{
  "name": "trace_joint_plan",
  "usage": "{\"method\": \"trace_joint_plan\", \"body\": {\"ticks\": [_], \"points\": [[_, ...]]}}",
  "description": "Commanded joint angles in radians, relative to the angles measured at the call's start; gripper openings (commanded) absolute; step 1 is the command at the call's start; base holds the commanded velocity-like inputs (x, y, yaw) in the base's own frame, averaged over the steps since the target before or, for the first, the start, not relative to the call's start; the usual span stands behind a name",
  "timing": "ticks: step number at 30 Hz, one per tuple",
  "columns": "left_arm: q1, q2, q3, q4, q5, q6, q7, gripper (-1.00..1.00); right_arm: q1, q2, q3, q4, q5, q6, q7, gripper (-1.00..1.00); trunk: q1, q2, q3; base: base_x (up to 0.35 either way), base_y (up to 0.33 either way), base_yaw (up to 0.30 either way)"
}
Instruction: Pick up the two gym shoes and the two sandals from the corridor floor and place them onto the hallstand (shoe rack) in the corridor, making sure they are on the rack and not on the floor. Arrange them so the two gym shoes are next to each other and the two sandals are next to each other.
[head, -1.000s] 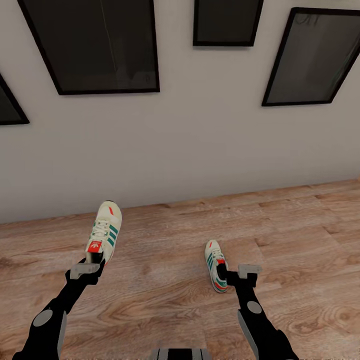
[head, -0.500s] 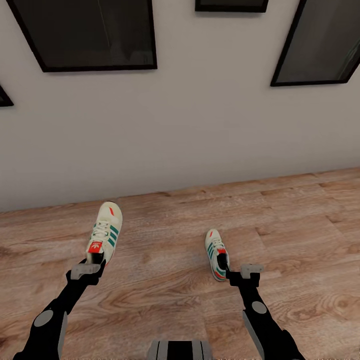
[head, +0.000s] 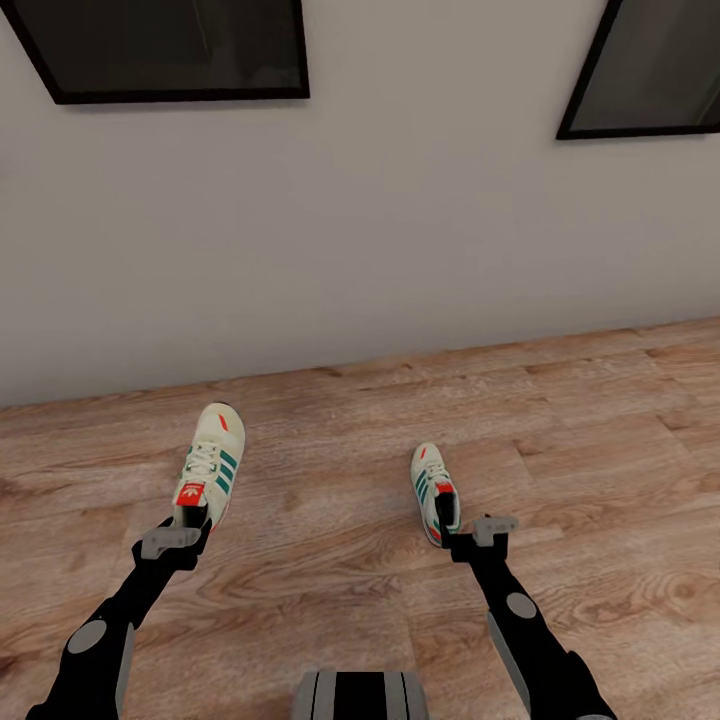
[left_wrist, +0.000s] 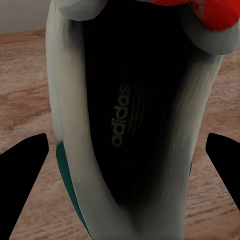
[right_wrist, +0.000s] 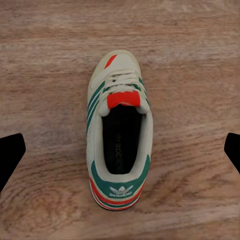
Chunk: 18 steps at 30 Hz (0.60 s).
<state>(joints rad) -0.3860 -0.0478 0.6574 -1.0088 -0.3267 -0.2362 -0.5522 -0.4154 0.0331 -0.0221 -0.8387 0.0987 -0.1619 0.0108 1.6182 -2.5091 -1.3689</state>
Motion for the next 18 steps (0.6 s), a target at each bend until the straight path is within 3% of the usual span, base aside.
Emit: {"method": "trace_joint_plan", "body": {"ticks": [1, 4, 12, 16, 18], "points": [[-0.001, -0.001, 0.005, -0.001, -0.01, -0.006, -0.006, -1.0, 0.0, 0.001, -0.002, -0.001, 0.01, -0.002, 0.001, 1.0, 0.0, 0.0, -0.001, 0.0, 0.0, 0.0], [-0.002, -0.001, 0.005, -0.002, -0.01, -0.005, -0.005, -1.0, 0.0, 0.001, -0.004, -0.005, 0.01, -0.003, 0.001, 1.0, 0.0, 0.0, -0.002, 0.0, 0.0, 0.0], [-0.002, -0.001, 0.001, -0.003, -0.01, -0.005, -0.006, -1.0, 0.0, 0.001, -0.006, -0.02, 0.01, -0.004, 0.0, 1.0, 0.003, -0.002, -0.043, 0.0, 0.0, 0.0], [-0.002, -0.001, -0.019, -0.011, -0.01, -0.004, -0.004, -1.0, 0.0, 0.001, -0.006, -0.022, 0.01, -0.004, 0.0, 1.0, 0.005, -0.003, -0.065, 0.0, 0.0, 0.0], [-0.002, -0.007, -0.044, -0.108, -0.001, 0.007, -0.004, -1.0, 0.0, 0.001, -0.006, -0.021, 0.01, -0.004, 0.0, 1.0, 0.006, -0.004, -0.076, 0.0, 0.0, 0.0]]}}
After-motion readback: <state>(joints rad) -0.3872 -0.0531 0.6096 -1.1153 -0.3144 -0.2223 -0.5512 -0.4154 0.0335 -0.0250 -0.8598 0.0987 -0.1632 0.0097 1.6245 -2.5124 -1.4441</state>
